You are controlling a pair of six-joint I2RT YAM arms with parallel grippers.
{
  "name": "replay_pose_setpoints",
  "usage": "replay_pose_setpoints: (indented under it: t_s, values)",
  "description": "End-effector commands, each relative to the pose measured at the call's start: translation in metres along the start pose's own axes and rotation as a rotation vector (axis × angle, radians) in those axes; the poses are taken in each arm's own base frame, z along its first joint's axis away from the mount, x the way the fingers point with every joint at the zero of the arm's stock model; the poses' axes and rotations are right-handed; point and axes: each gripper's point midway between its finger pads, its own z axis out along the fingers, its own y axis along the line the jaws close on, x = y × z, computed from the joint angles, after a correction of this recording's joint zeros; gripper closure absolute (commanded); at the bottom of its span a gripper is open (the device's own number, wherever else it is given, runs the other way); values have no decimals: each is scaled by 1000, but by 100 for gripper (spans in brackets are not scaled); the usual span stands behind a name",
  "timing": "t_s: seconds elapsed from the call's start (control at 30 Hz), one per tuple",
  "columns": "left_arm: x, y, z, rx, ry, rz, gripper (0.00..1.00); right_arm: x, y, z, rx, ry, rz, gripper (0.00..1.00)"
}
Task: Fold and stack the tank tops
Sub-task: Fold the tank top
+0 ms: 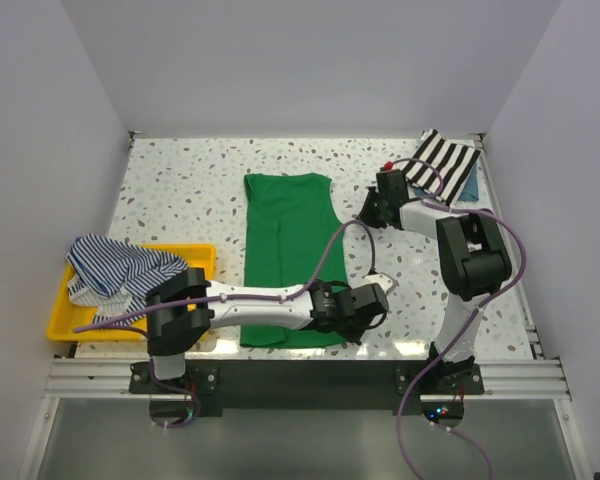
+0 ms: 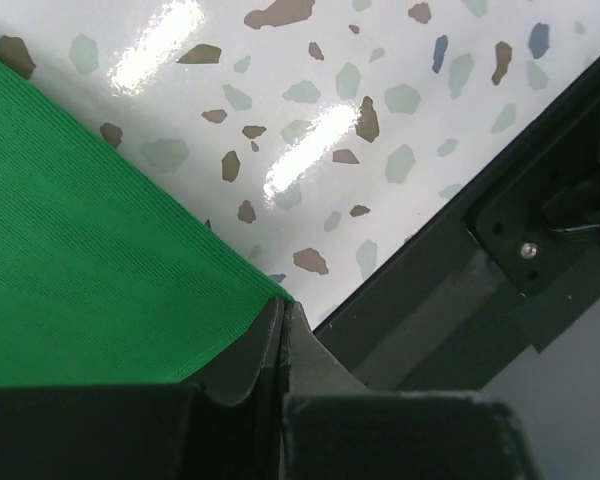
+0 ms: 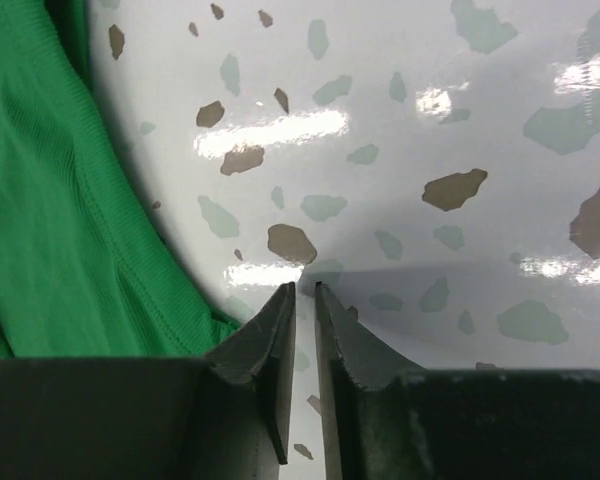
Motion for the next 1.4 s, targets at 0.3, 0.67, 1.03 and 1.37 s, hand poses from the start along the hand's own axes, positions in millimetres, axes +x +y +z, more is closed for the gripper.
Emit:
replay_pose_setpoints:
  t_s: [0.3,0.67,1.03,1.37]
  values:
    - [-10,16,-24,46,-103,-147,100,12,25,-17,-101,31,-29,65]
    - [-3,35,-29,30,-109,-240,100,8,42,-16,-131,13,-37,62]
    - [0,36,-25,33,-94,-244,100,27,53,-3,-94,44,-73,66]
    - [5,46,-36,29,-137,-274,100,11,37,-16,23,-6,-72,94]
